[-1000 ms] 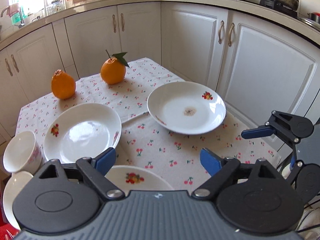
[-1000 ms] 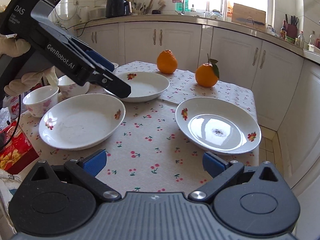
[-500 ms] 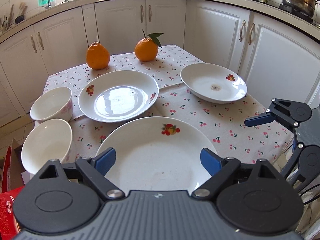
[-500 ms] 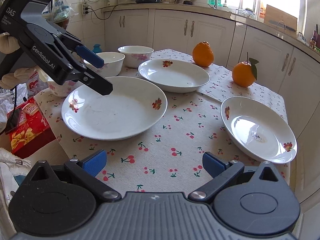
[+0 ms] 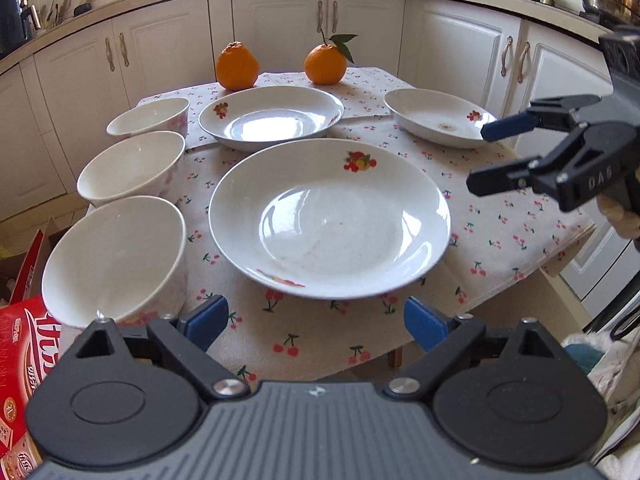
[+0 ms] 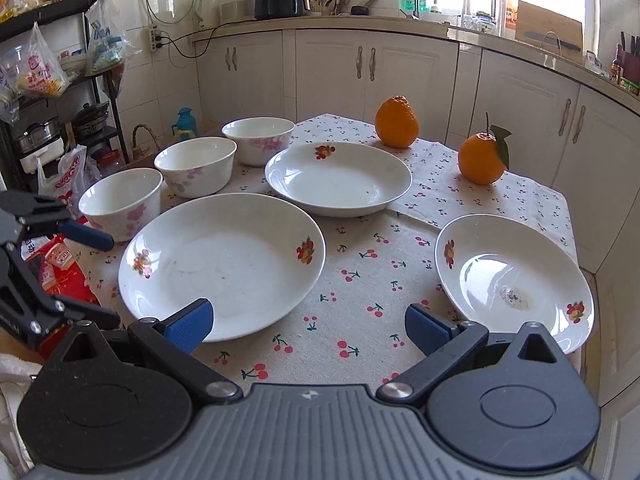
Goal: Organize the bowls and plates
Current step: 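Move the right gripper to the rim of the large fruit-decal plate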
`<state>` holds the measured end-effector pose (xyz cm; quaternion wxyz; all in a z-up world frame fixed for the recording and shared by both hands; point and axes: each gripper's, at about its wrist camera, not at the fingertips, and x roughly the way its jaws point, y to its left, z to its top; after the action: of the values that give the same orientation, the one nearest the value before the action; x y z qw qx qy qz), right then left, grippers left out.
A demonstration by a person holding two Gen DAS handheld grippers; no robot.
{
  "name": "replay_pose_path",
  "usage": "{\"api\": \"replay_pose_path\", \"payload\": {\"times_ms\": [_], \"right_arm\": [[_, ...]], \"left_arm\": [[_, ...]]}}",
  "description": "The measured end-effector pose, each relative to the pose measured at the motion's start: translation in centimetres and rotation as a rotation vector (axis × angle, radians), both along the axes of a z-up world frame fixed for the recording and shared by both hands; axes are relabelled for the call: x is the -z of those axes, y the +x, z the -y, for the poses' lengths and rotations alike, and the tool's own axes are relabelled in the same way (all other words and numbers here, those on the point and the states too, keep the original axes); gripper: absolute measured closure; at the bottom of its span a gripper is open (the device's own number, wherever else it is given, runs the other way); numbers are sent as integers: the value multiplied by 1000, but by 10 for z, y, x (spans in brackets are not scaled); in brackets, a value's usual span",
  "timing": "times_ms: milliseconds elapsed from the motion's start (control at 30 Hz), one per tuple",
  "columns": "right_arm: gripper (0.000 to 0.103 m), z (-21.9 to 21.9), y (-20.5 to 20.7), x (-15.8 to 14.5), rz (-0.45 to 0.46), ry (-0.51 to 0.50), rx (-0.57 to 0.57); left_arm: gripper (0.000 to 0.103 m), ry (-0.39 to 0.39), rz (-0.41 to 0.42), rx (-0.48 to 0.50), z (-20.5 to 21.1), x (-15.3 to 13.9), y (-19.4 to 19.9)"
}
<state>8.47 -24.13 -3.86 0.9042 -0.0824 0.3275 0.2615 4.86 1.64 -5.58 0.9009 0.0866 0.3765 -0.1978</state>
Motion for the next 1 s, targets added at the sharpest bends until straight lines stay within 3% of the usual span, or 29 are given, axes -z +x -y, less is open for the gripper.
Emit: {"api": "replay_pose_path", "payload": {"times_ms": [333, 533, 1000], "right_arm": [[0, -16, 33, 8, -122, 18, -69], [0, -27, 60, 22, -207, -15, -116], [0, -46, 99, 27, -253, -14, -248]], "left_arm": [[8, -25, 11, -26, 8, 22, 15], [0, -28, 32, -21, 13, 27, 14], [1, -29, 65, -67, 15, 27, 10]]}}
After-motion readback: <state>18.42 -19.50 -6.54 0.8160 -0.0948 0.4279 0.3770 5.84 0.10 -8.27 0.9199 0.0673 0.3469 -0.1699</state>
